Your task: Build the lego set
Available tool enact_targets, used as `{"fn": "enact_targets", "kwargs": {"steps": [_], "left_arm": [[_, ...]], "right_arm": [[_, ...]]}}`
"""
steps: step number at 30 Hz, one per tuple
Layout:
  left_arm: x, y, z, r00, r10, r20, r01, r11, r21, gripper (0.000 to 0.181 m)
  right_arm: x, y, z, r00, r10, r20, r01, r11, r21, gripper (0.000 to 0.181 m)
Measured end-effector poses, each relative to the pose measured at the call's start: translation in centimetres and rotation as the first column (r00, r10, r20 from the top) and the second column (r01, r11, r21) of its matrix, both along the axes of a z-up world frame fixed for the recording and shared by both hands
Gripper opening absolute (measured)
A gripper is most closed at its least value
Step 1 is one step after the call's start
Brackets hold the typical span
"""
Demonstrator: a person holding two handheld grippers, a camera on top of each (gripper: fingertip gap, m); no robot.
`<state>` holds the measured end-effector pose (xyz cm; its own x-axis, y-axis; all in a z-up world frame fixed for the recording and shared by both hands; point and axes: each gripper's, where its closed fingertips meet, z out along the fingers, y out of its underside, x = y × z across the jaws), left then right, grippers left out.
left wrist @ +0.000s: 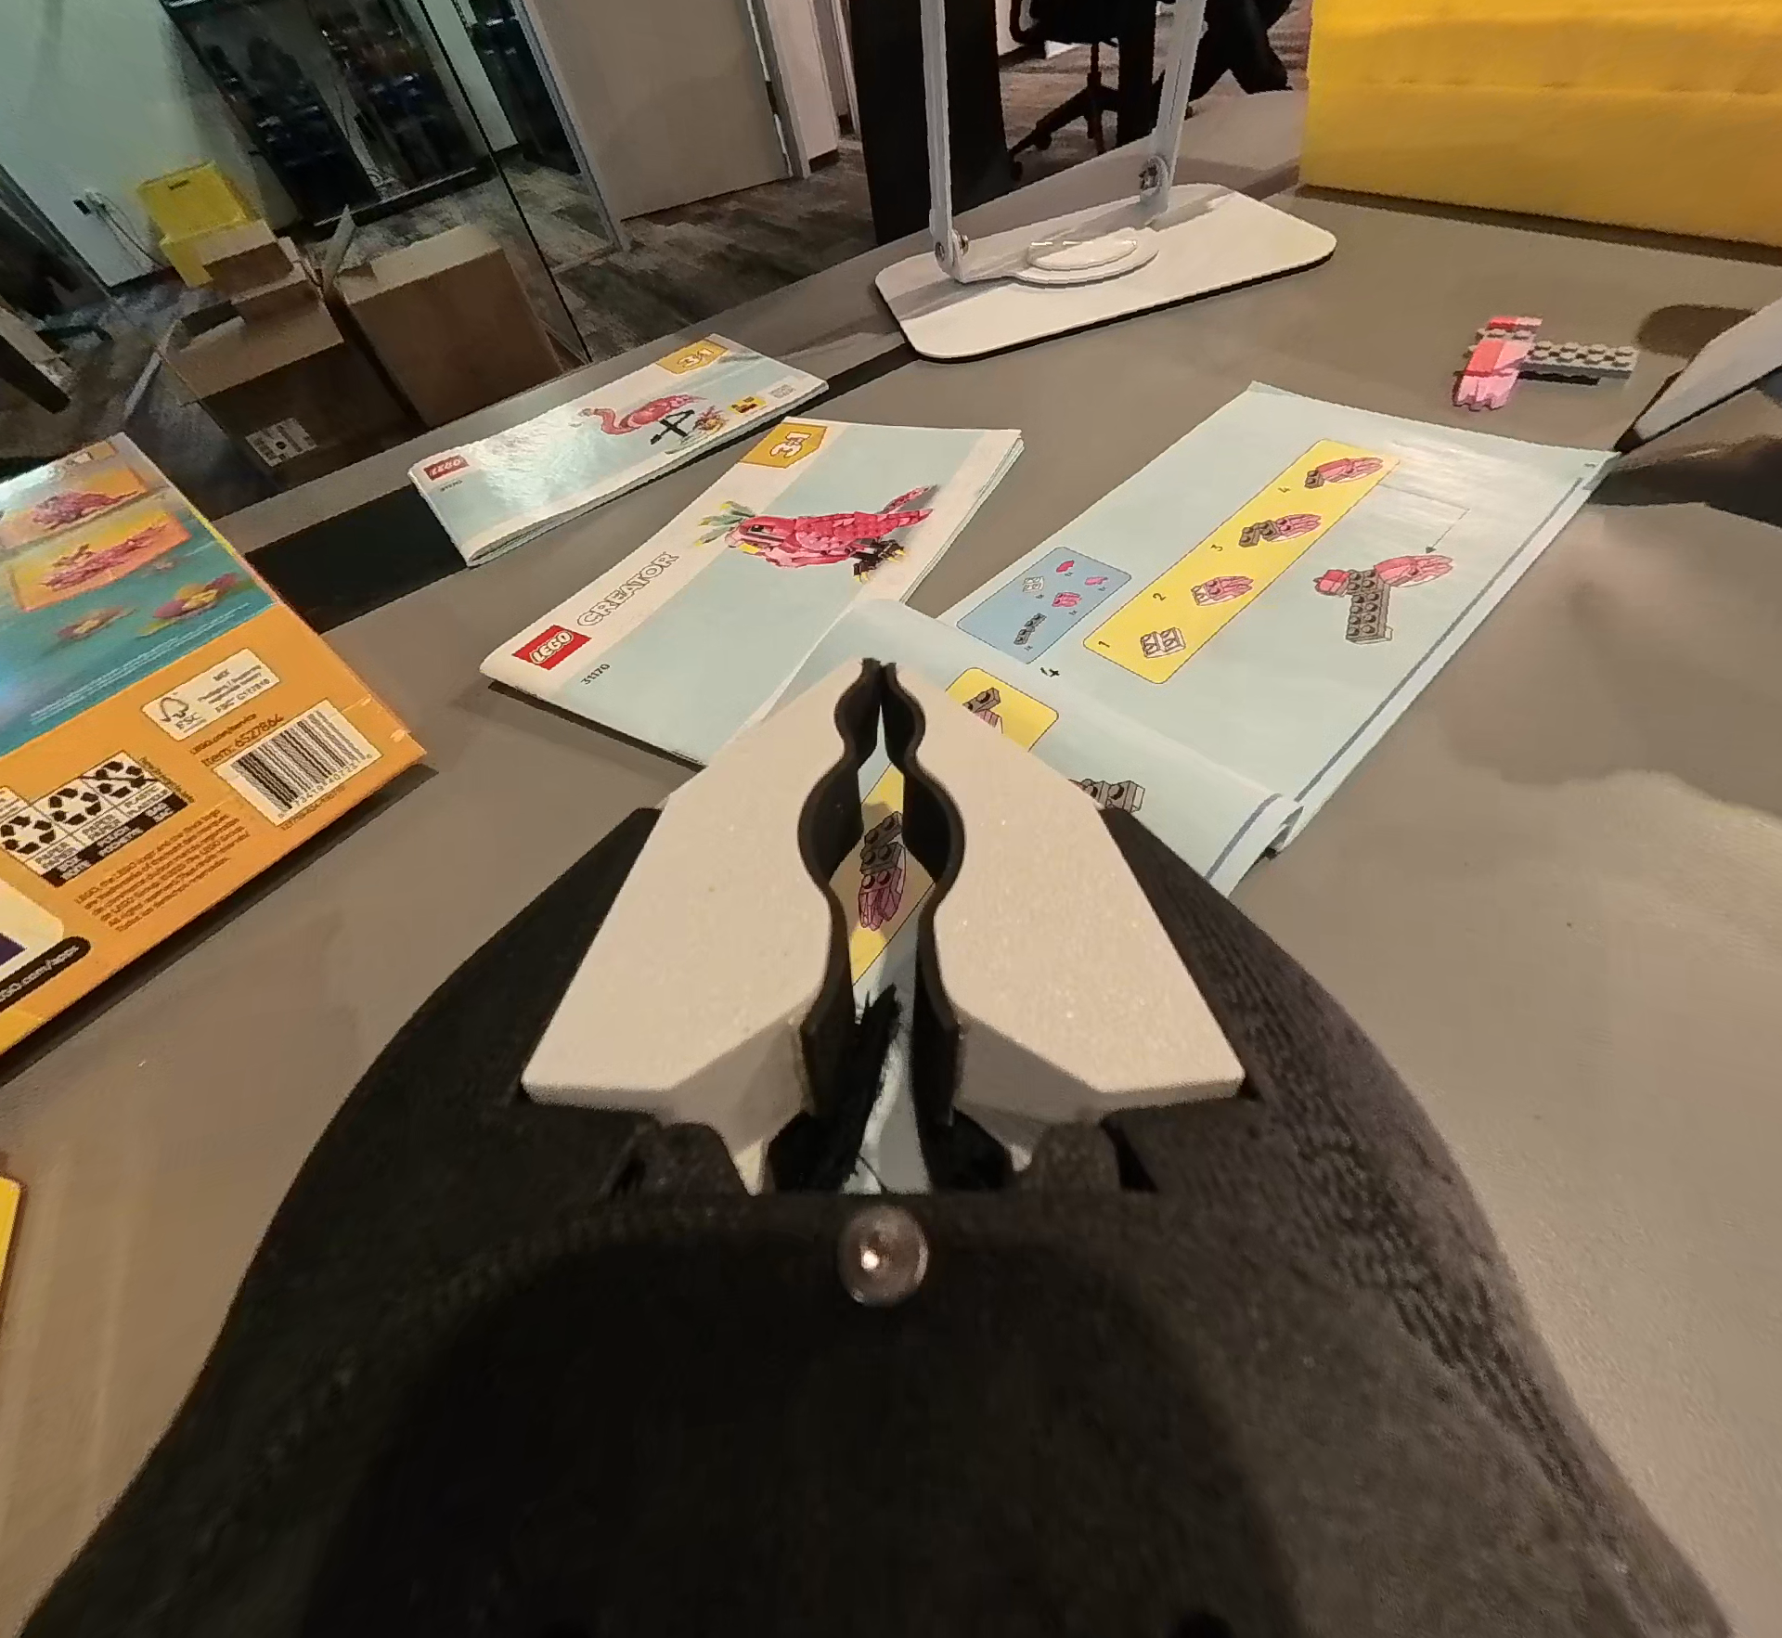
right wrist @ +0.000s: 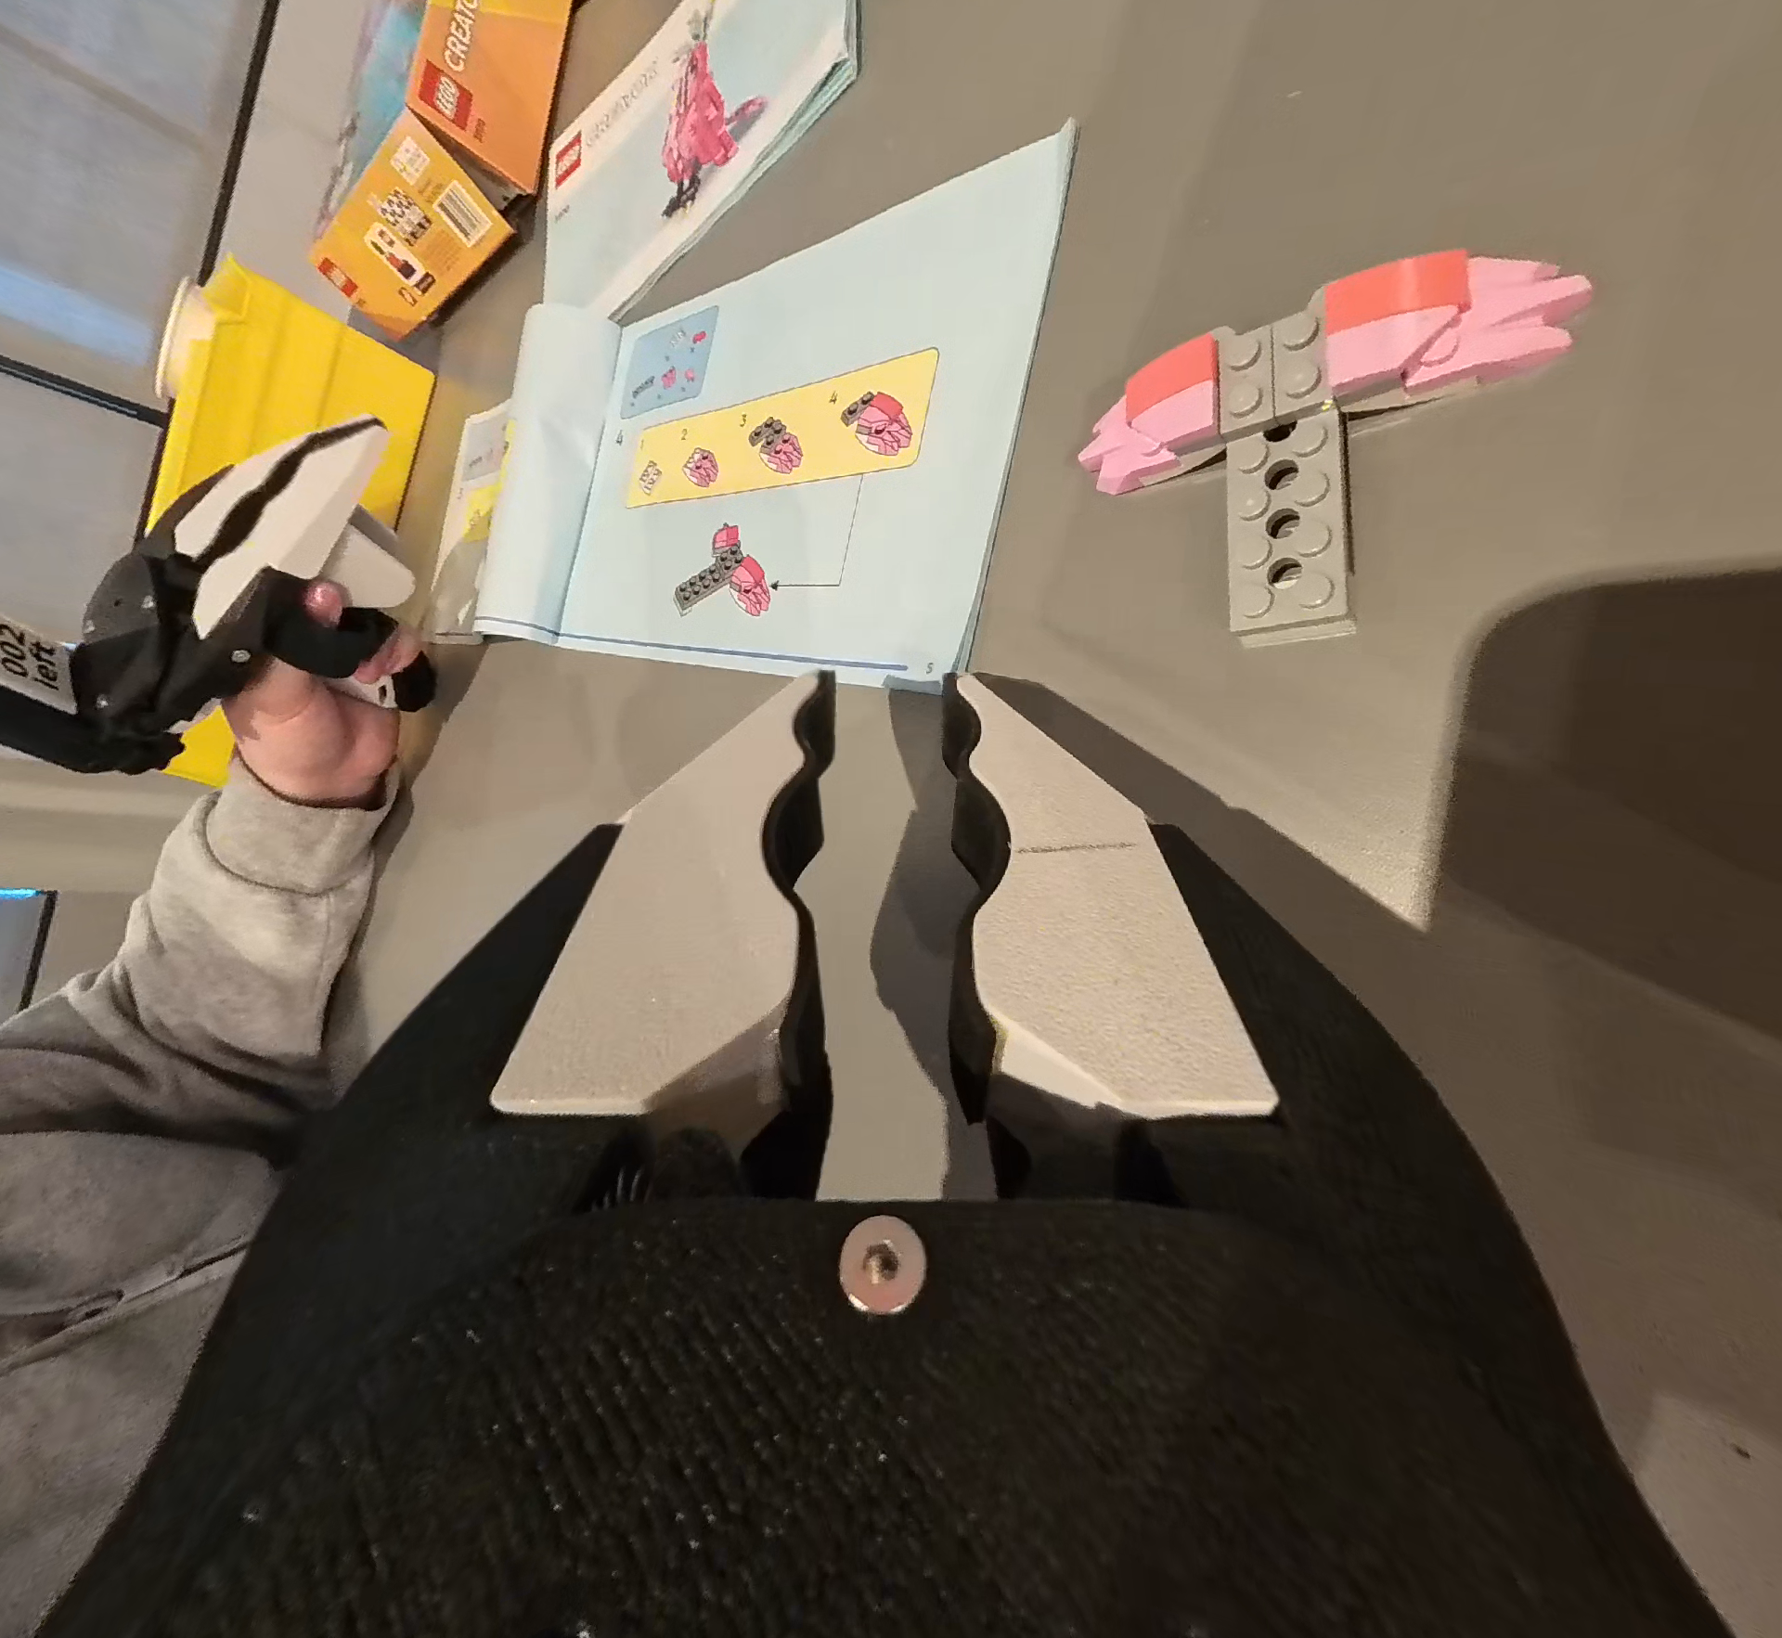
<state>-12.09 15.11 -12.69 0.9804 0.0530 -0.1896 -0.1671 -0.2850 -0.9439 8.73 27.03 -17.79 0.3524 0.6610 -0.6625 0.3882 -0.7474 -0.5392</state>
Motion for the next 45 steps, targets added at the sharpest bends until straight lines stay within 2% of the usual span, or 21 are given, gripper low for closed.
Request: {"fn": "enact_targets", "kwargs": {"steps": [15, 27, 45], "left_arm": [[0.24, 0.04, -0.11, 1.000, -0.005, -0.030, 0.004, 1.000, -0.010, 0.000], [0.36, 0.06, -0.17, 0.999, -0.008, -0.038, 0.008, 1.000, -0.015, 0.000], [0.41, 0.10, -0.22, 0.999, -0.012, -0.044, 0.011, 1.000, -0.018, 0.000]], "right_arm": [[-0.43, -0.25, 0.43, 1.000, 0.011, -0.029, -0.011, 1.000, 0.000, 0.015], [0.27, 0.49, -0.54, 0.998, -0.022, 0.059, 0.019, 0.998, 0.055, 0.014], [-0.03, 0.09, -0.33, 0.999, -0.001, 0.045, -0.001, 0.999, 0.049, 0.011]]}}
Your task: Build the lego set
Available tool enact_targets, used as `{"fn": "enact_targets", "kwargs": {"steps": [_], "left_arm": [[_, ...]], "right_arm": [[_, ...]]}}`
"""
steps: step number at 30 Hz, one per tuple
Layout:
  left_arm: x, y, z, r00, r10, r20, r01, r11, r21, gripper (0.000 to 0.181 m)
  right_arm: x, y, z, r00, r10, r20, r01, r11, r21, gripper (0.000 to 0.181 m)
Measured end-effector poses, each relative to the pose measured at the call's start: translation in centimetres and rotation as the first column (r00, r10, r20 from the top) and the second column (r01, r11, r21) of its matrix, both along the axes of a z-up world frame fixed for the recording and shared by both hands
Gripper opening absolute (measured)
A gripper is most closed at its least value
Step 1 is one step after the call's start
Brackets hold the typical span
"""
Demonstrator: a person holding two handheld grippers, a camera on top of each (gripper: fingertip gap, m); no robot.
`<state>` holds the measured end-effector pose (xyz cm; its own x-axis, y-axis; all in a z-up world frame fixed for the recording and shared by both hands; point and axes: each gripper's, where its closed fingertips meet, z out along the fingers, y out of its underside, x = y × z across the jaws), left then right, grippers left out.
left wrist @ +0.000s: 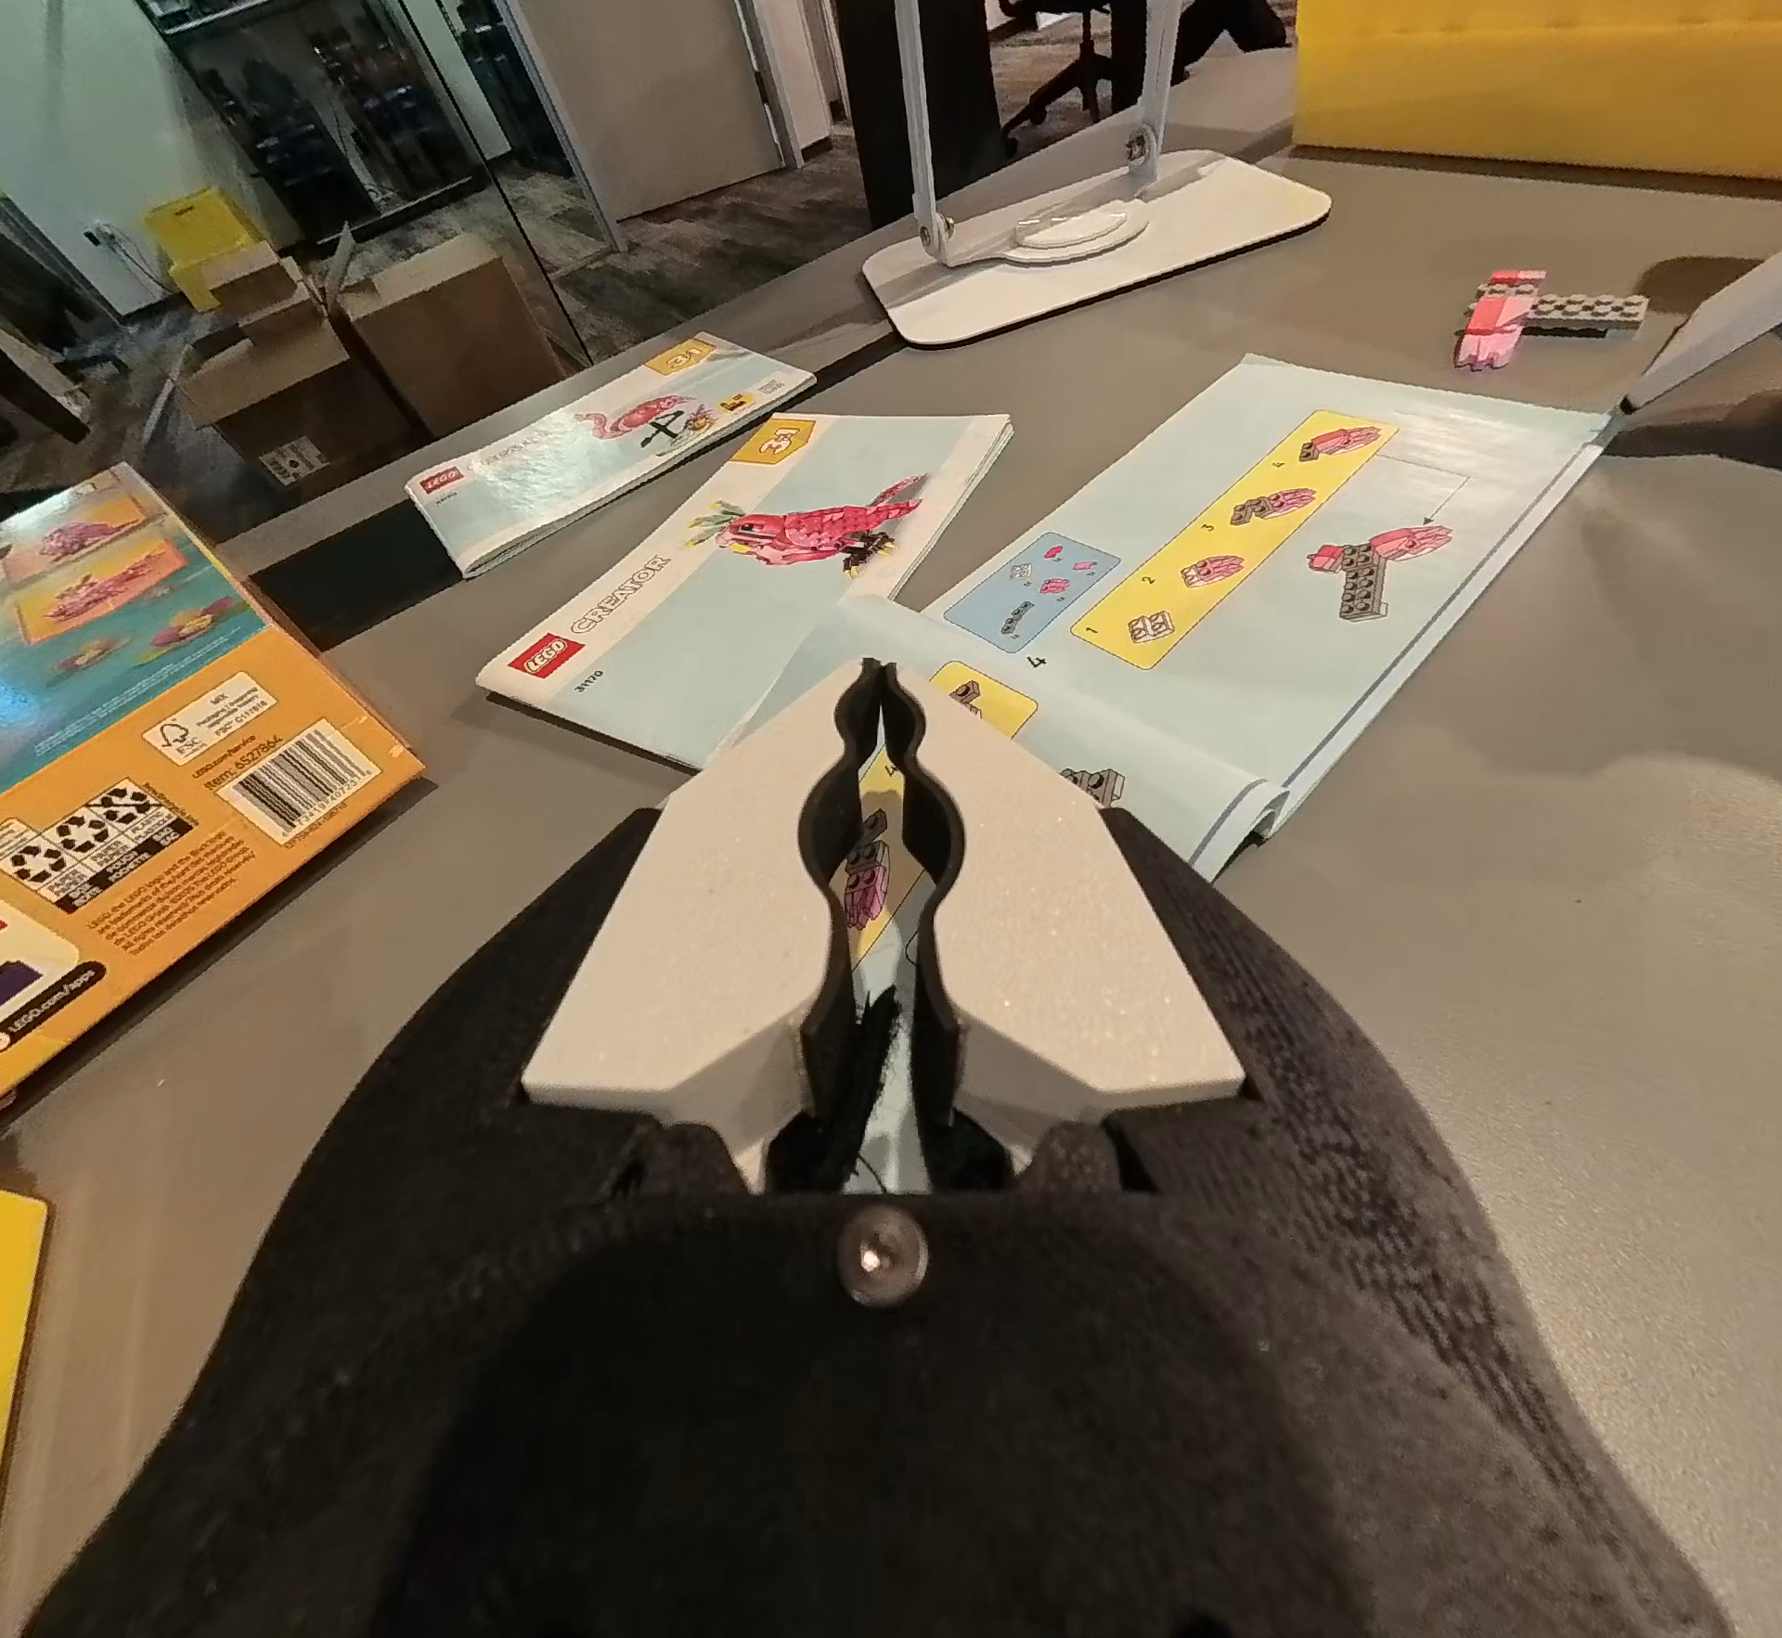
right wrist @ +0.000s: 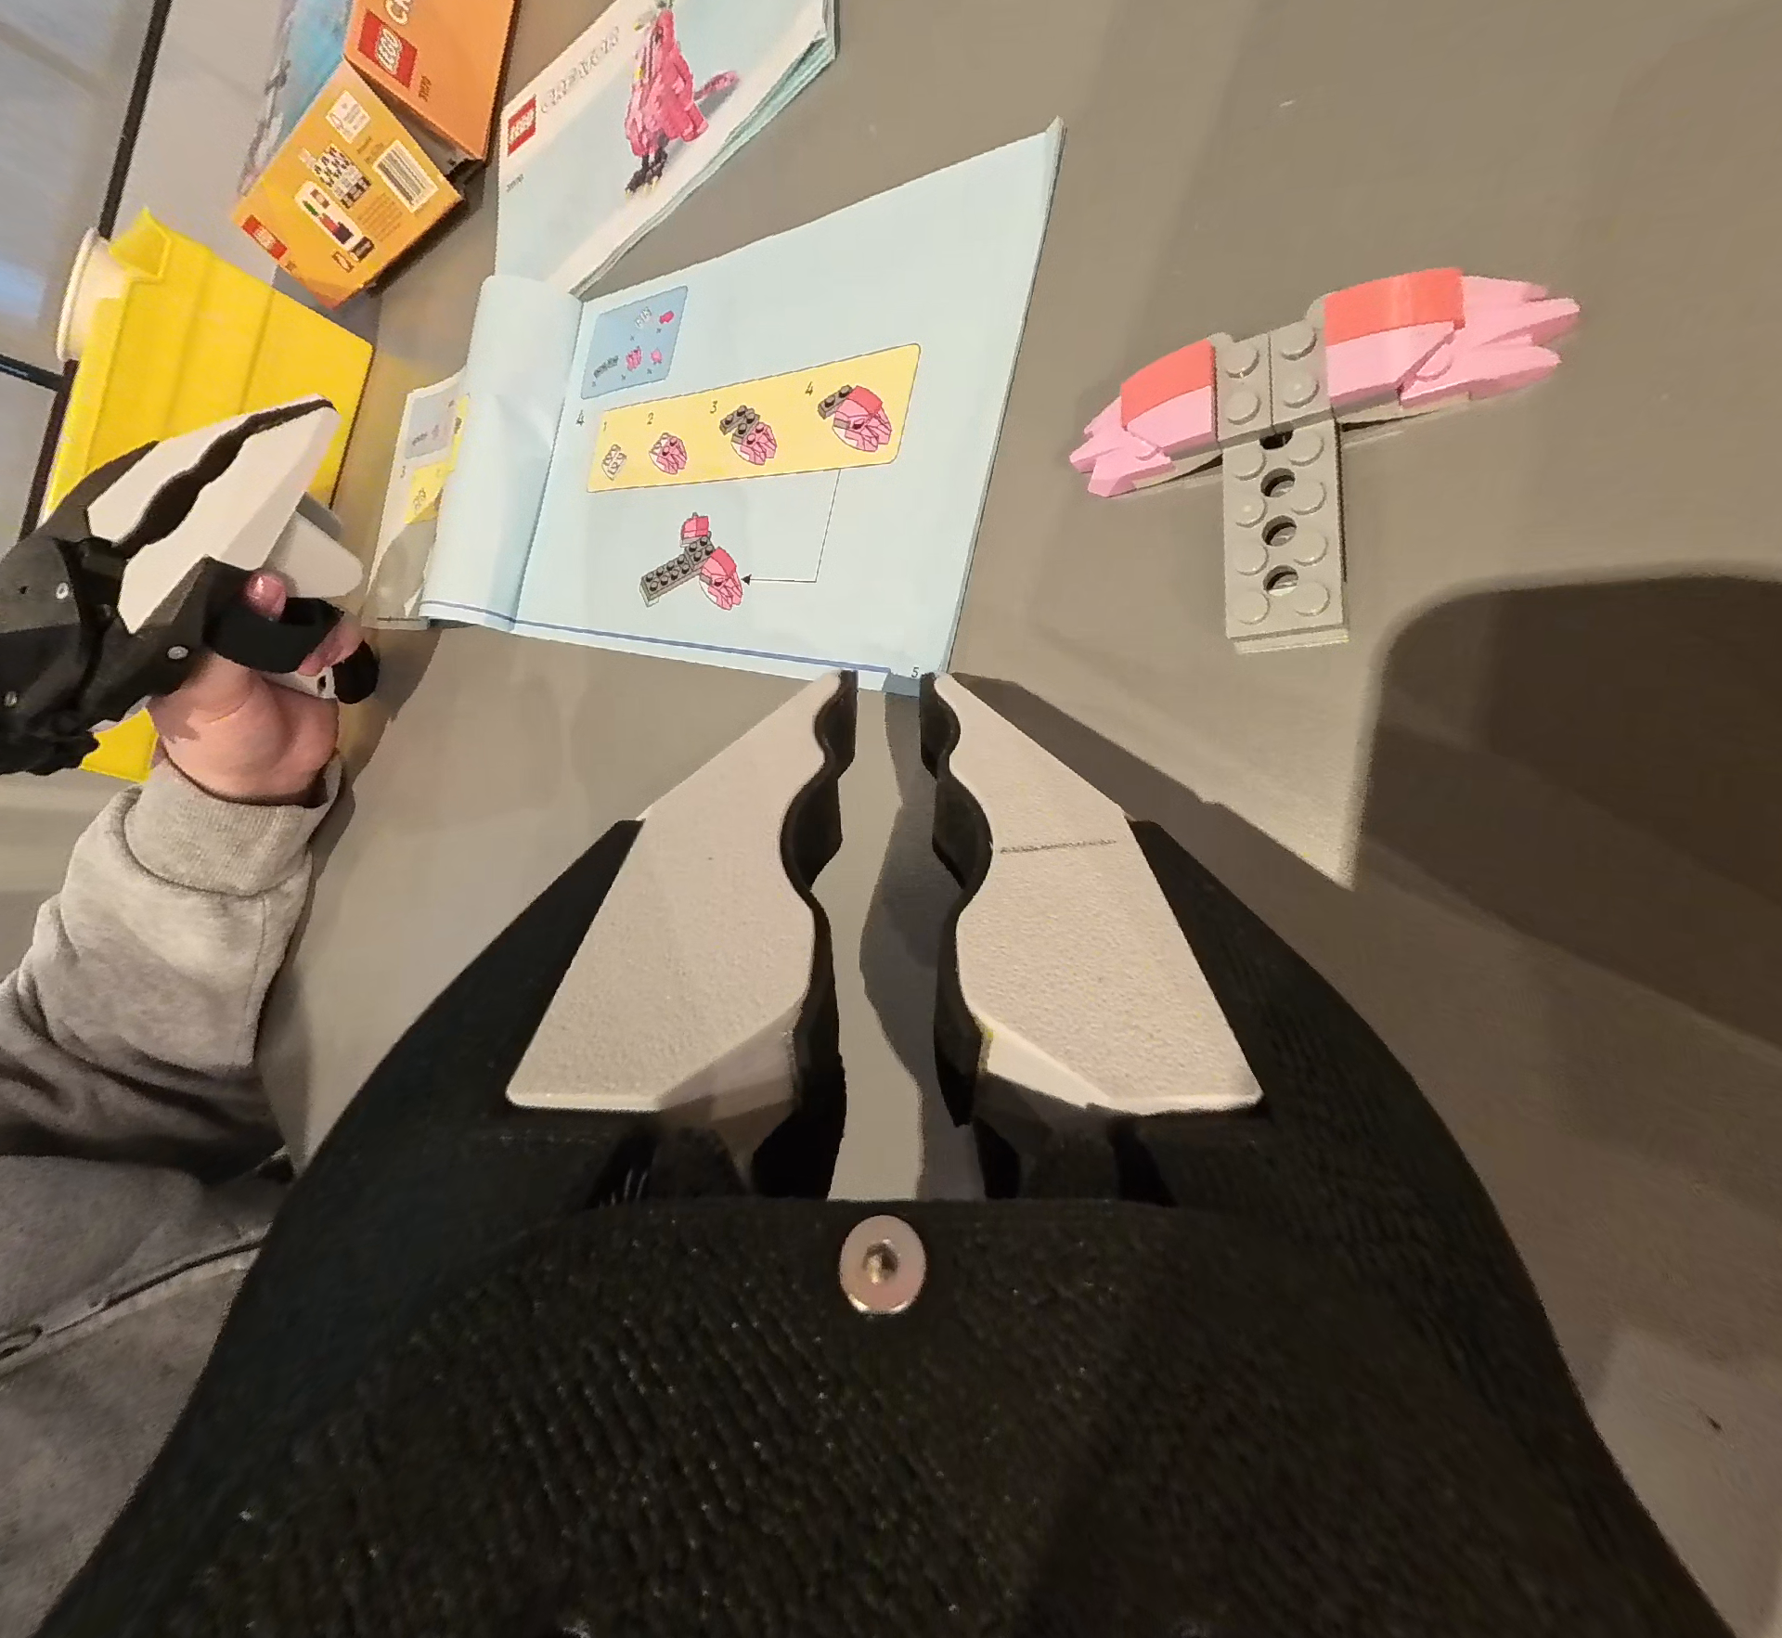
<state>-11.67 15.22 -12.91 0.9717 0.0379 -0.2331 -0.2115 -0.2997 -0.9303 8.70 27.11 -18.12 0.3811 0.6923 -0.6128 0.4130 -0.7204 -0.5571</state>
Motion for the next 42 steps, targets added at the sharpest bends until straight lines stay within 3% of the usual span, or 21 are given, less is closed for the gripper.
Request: {"fn": "enact_targets", "kwargs": {"steps": [13, 28, 34, 38, 42], "left_arm": [[0.1, 0.0, 0.0, 1.000, -0.003, -0.010, 0.003, 1.000, -0.003, 0.000], [0.2, 0.1, -0.1, 1.000, -0.006, -0.016, 0.006, 1.000, -0.006, 0.000], [0.2, 0.1, -0.1, 1.000, -0.007, -0.017, 0.007, 1.000, -0.005, 0.000], [0.2, 0.1, -0.1, 1.000, -0.007, -0.016, 0.007, 1.000, -0.003, 0.000], [0.2, 0.0, 0.0, 1.000, -0.008, -0.013, 0.008, 1.000, -0.001, 0.000]], "right_arm": [[-0.3, -0.3, 0.2, 1.000, 0.011, -0.018, -0.011, 1.000, -0.006, 0.010], [-0.3, 0.3, -0.3, 0.999, -0.004, 0.046, 0.000, 0.996, 0.084, 0.002], [-1.1, 0.0, 0.9, 0.999, 0.027, -0.020, -0.024, 0.992, 0.124, 0.000], [-2.7, -1.2, 3.4, 0.981, 0.132, -0.141, -0.095, 0.966, 0.239, 0.000], [-4.5, -2.2, 3.5, 0.972, 0.221, -0.076, -0.160, 0.866, 0.474, 0.000]]}}
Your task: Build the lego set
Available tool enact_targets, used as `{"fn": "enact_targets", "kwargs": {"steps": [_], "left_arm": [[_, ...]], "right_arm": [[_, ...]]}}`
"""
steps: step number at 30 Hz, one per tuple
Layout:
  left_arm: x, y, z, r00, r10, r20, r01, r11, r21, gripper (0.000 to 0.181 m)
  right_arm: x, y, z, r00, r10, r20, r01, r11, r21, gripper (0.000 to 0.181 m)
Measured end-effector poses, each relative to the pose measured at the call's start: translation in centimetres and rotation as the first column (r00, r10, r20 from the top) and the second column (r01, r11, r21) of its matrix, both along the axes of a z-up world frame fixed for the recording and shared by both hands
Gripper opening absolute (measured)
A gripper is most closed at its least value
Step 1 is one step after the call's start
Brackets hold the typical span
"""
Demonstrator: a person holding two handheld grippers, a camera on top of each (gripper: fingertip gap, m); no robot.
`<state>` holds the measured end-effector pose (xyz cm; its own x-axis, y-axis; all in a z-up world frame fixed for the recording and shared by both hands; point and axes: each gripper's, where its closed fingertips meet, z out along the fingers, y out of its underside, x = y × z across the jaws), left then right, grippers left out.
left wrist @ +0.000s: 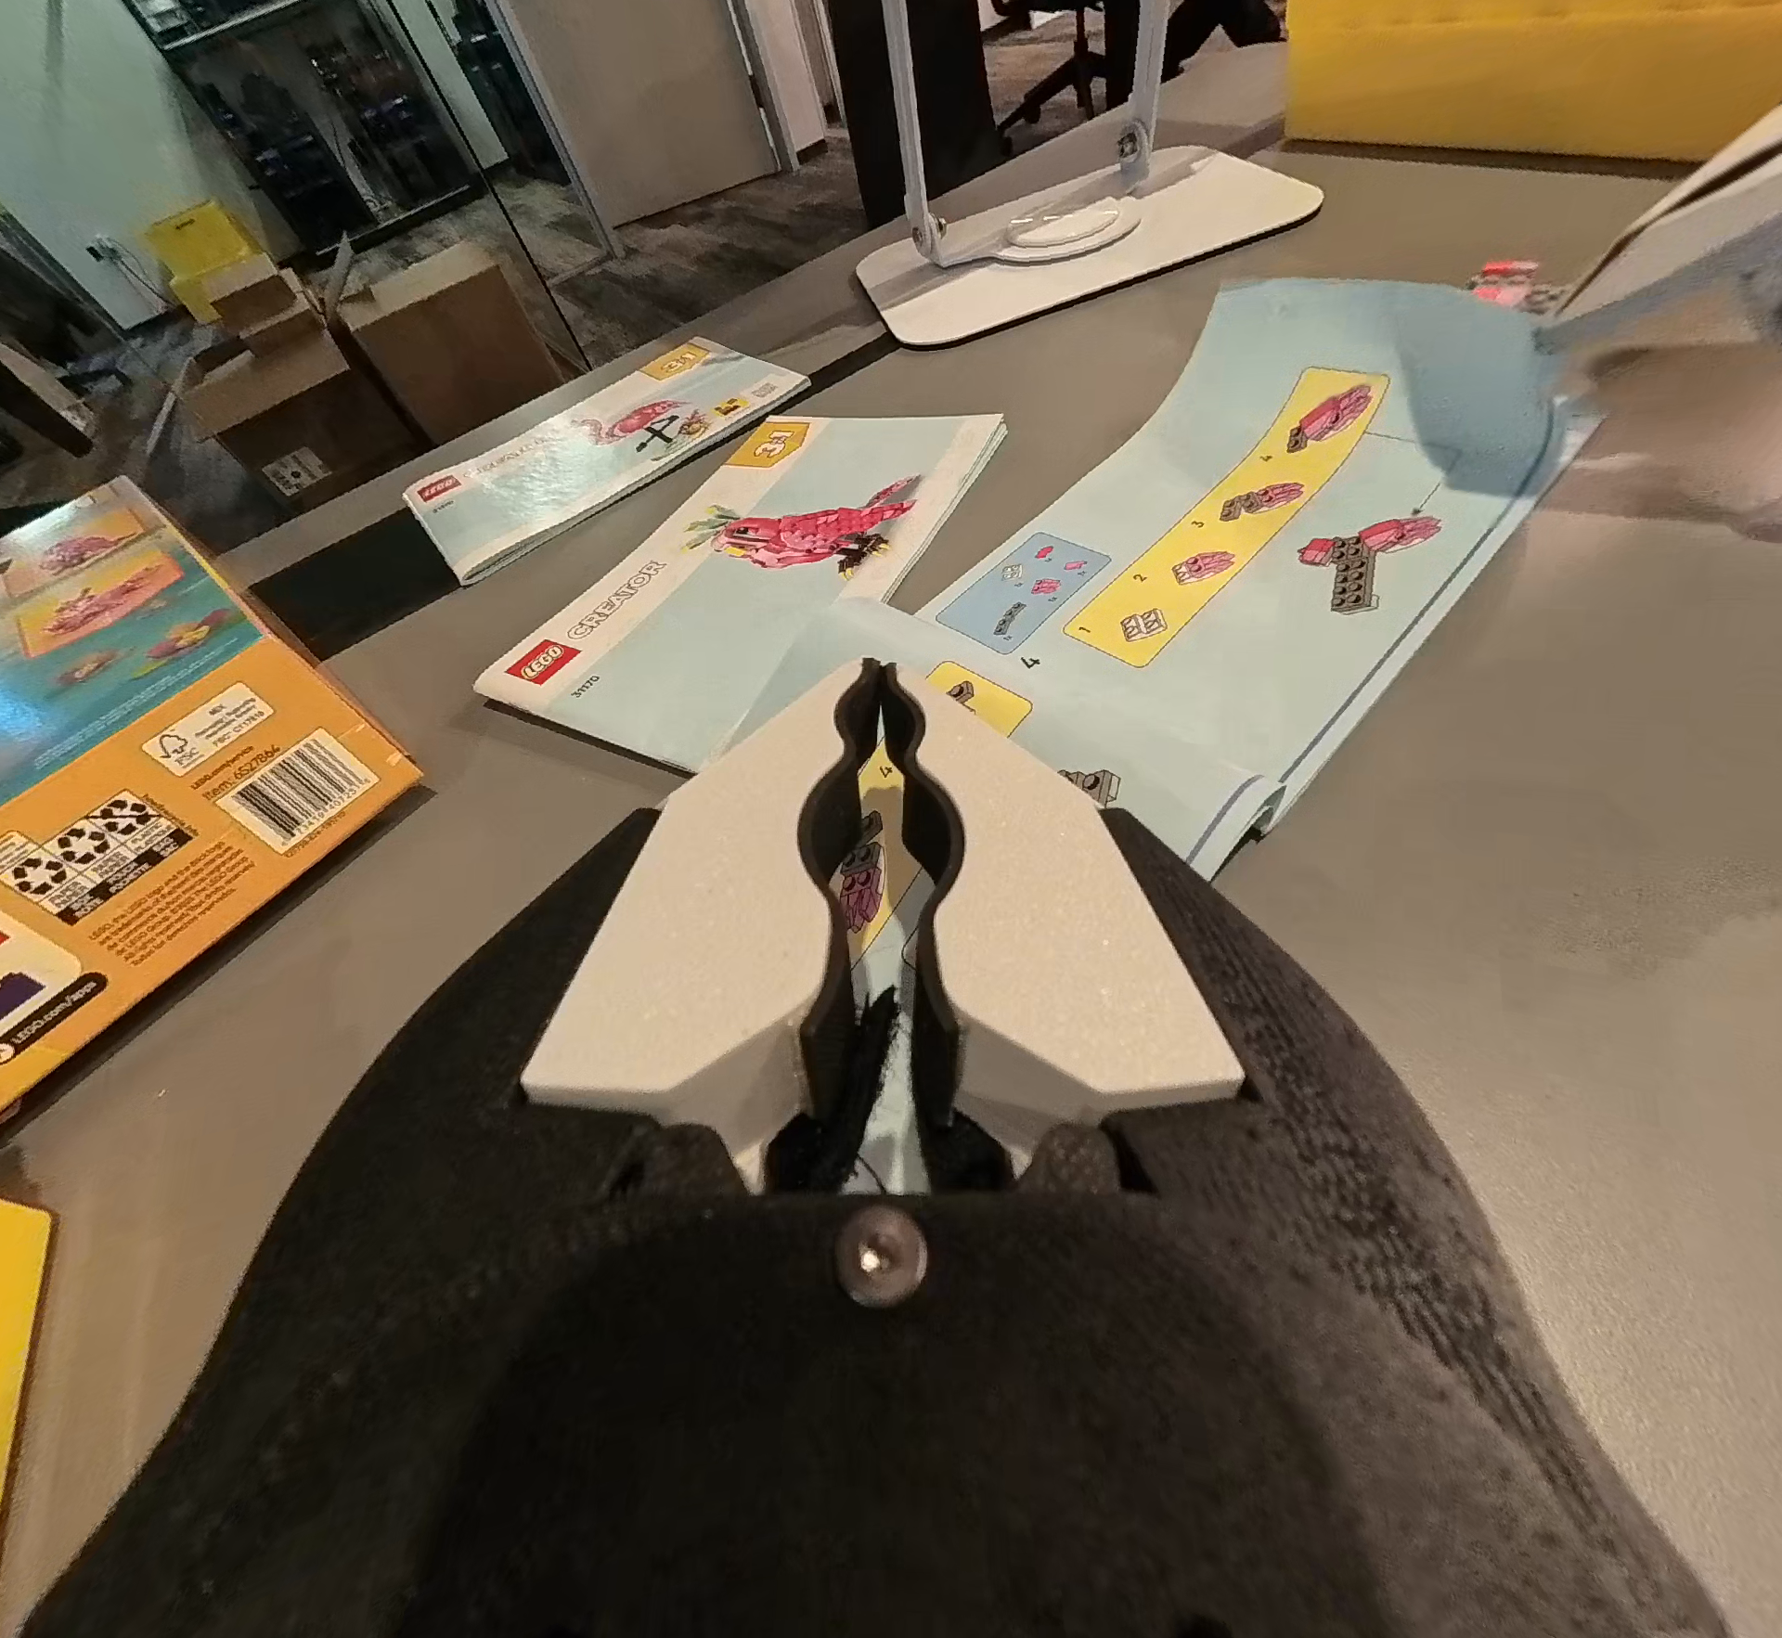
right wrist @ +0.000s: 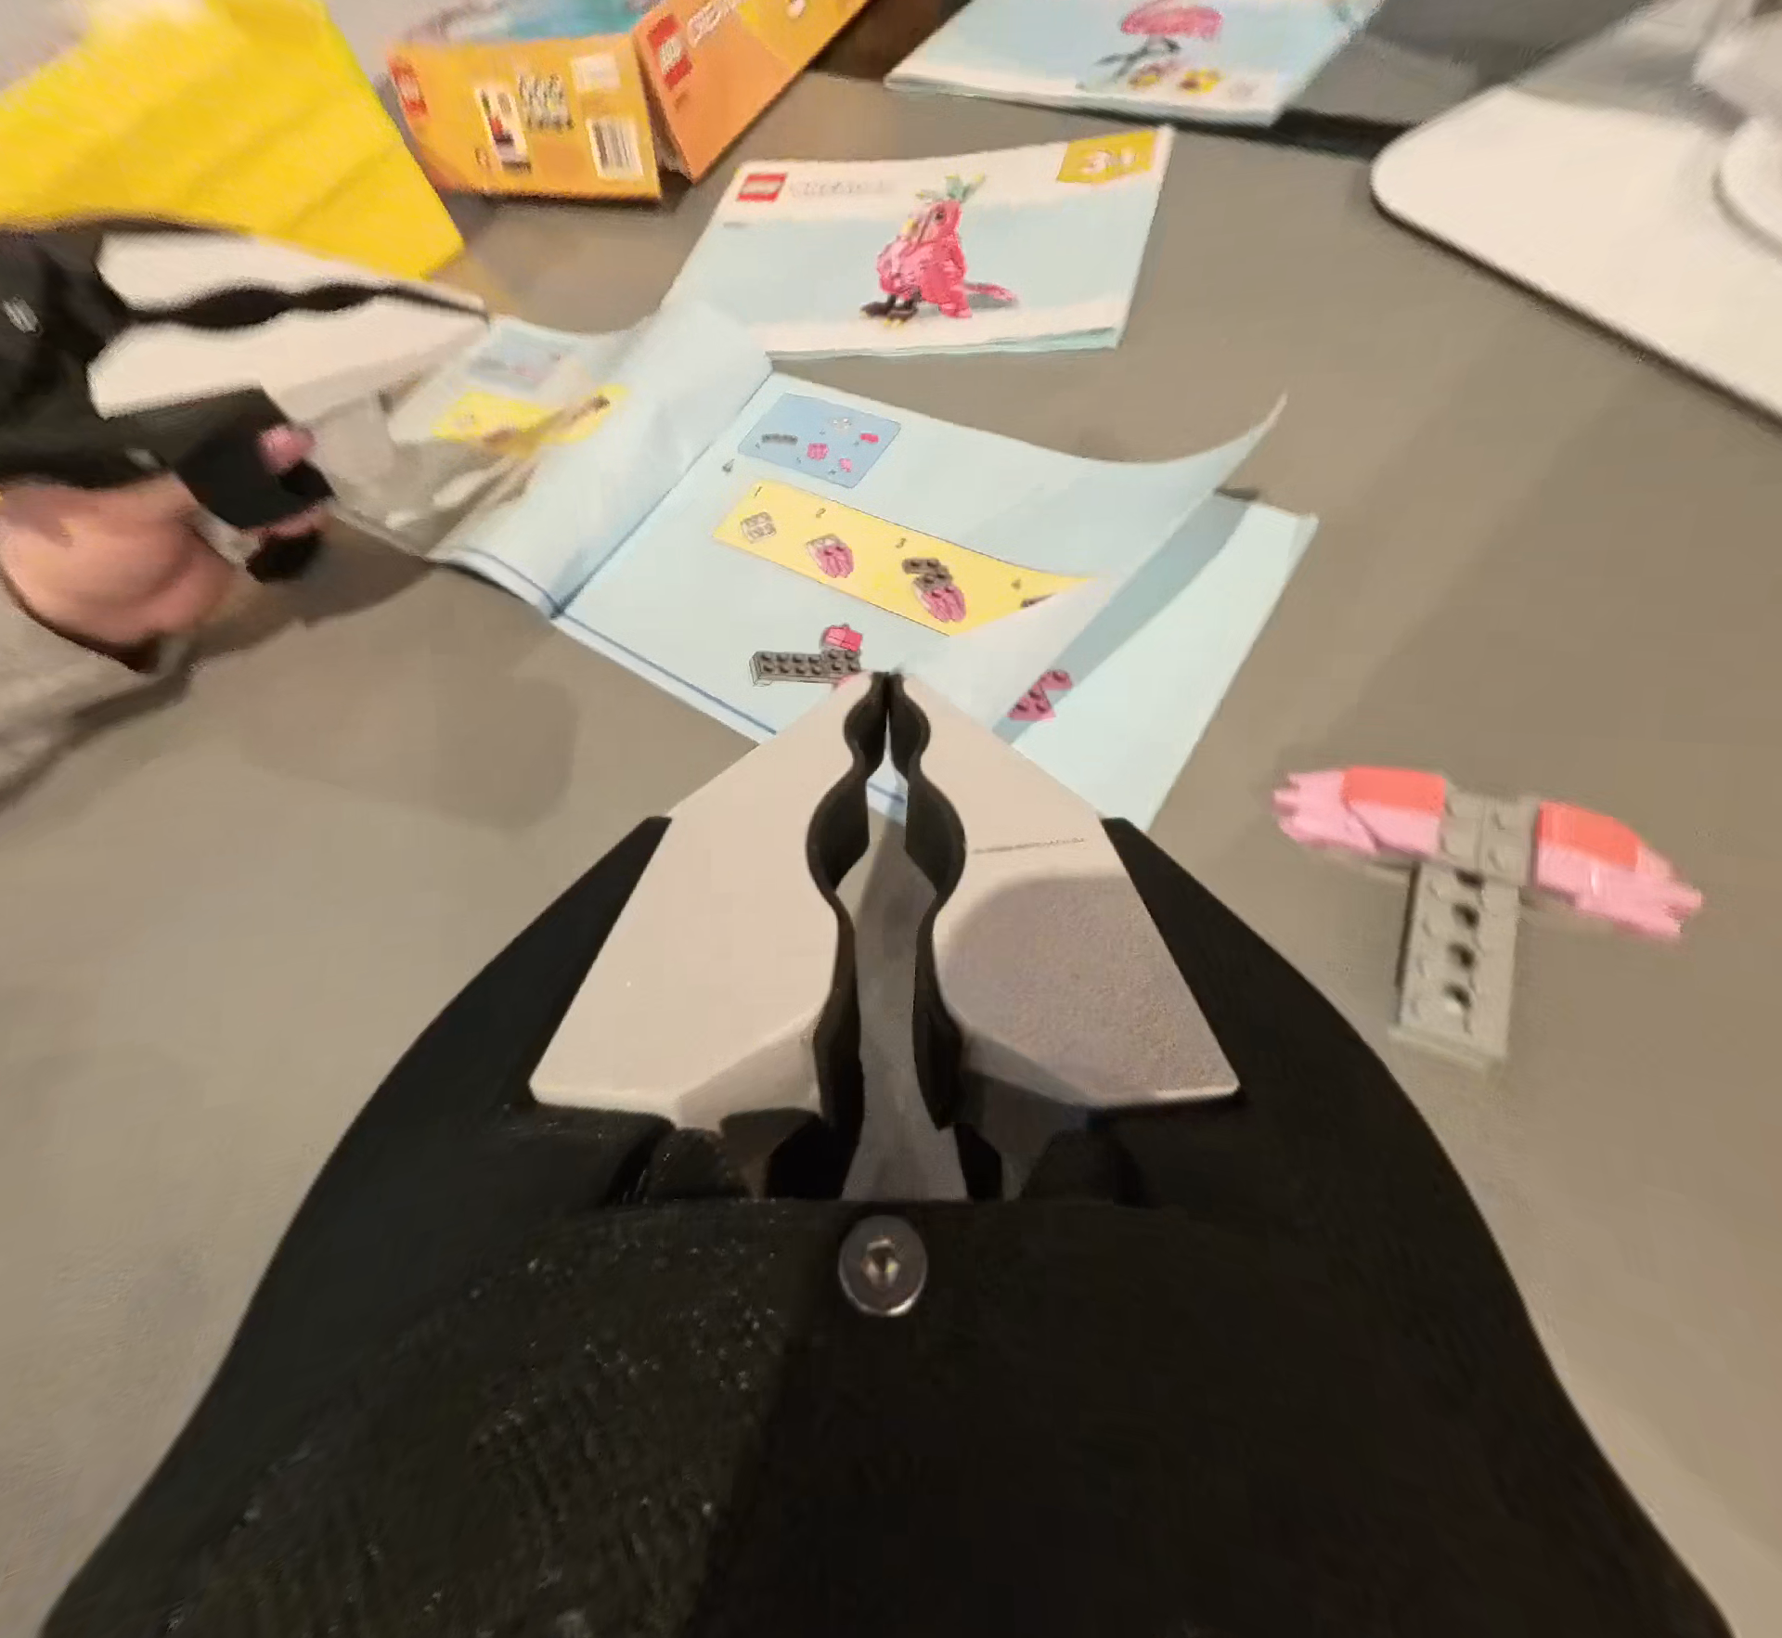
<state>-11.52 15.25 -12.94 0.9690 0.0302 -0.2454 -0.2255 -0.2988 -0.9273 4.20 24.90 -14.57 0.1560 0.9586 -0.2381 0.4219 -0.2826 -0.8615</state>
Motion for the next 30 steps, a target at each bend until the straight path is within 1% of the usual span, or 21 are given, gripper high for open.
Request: {"fn": "enact_targets", "kwargs": {"steps": [3, 6, 8, 11, 13, 14, 15, 16, 17, 19, 20, 22, 23, 24, 25, 26, 27, 30], "left_arm": [[0.0, 0.0, 0.0, 1.000, 0.000, 0.001, 0.000, 1.000, 0.002, 0.000], [-0.1, -0.1, 0.2, 1.000, 0.001, 0.019, -0.002, 1.000, 0.009, 0.000], [-0.2, -0.2, 0.4, 1.000, 0.001, 0.030, -0.001, 1.000, 0.021, 0.000], [-0.1, -0.2, 0.7, 1.000, -0.007, -0.012, 0.008, 0.999, 0.040, 0.000], [1.2, -0.2, 1.2, 0.996, -0.081, 0.021, 0.080, 0.995, 0.062, 0.000], [2.2, -0.3, 1.7, 0.987, -0.145, 0.070, 0.139, 0.986, 0.089, 0.000], [3.5, -0.5, 2.3, 0.965, -0.225, 0.136, 0.209, 0.970, 0.122, 0.000], [4.9, -0.8, 3.0, 0.924, -0.317, 0.214, 0.288, 0.945, 0.157, 0.022], [6.0, -1.1, 3.6, 0.866, -0.393, 0.309, 0.349, 0.918, 0.187, 0.042], [6.7, -1.5, 4.8, 0.735, -0.469, 0.490, 0.392, 0.883, 0.257, 0.066], [6.4, -1.6, 5.4, 0.669, -0.481, 0.566, 0.382, 0.877, 0.292, 0.076], [5.3, -1.5, 5.8, 0.560, -0.467, 0.685, 0.332, 0.883, 0.330, 0.083], [5.1, -1.5, 5.9, 0.508, -0.464, 0.726, 0.332, 0.883, 0.332, 0.083], [4.9, -1.4, 5.6, 0.469, -0.443, 0.764, 0.334, 0.890, 0.311, 0.083], [4.9, -1.3, 5.0, 0.445, -0.411, 0.796, 0.342, 0.899, 0.274, 0.079], [5.1, -1.4, 4.6, 0.420, -0.402, 0.813, 0.361, 0.896, 0.257, 0.073], [5.3, -1.5, 4.7, 0.385, -0.414, 0.825, 0.378, 0.886, 0.268, 0.064], [5.5, -2.0, 5.6, 0.250, -0.459, 0.852, 0.394, 0.853, 0.344, 0.034]], "right_arm": [[-1.4, -1.0, -0.3, 0.998, 0.025, 0.049, -0.035, 0.976, 0.213, 0.000], [-2.5, -1.9, -0.3, 0.994, 0.038, 0.102, -0.080, 0.894, 0.441, 0.000], [-3.3, -2.8, -0.1, 0.992, 0.045, 0.121, -0.105, 0.821, 0.561, 0.000], [-4.4, -4.1, 0.3, 0.989, 0.044, 0.140, -0.130, 0.706, 0.697, 0.000], [-5.2, -4.8, 1.0, 0.990, 0.027, 0.141, -0.129, 0.591, 0.796, 0.000], [-5.5, -5.4, 1.4, 0.990, 0.027, 0.139, -0.132, 0.531, 0.837, 0.000], [-6.0, -6.2, 1.7, 0.990, 0.038, 0.139, -0.140, 0.471, 0.871, 0.000], [-6.4, -7.1, 2.0, 0.990, 0.050, 0.135, -0.144, 0.414, 0.899, 0.000], [-6.8, -8.0, 2.3, 0.989, 0.065, 0.132, -0.146, 0.362, 0.921, 0.000], [-7.5, -9.8, 2.6, 0.986, 0.099, 0.131, -0.153, 0.262, 0.953, 0.000], [-7.7, -10.6, 2.7, 0.985, 0.112, 0.134, -0.155, 0.210, 0.965, 0.000], [-8.2, -11.9, 2.8, 0.980, 0.136, 0.142, -0.159, 0.126, 0.979, 0.000], [-8.4, -12.4, 2.8, 0.979, 0.144, 0.144, -0.159, 0.098, 0.982, 0.000], [-8.5, -12.8, 2.7, 0.978, 0.150, 0.148, -0.161, 0.077, 0.984, 0.000], [-8.7, -13.1, 2.7, 0.977, 0.154, 0.151, -0.162, 0.059, 0.985, 0.000], [-8.8, -13.4, 2.7, 0.976, 0.156, 0.154, -0.162, 0.044, 0.986, 0.000], [-8.9, -13.6, 2.6, 0.975, 0.157, 0.157, -0.163, 0.030, 0.986, 0.000], [-9.1, -13.7, 2.5, 0.975, 0.147, 0.164, -0.165, 0.000, 0.986, 0.000]]}}
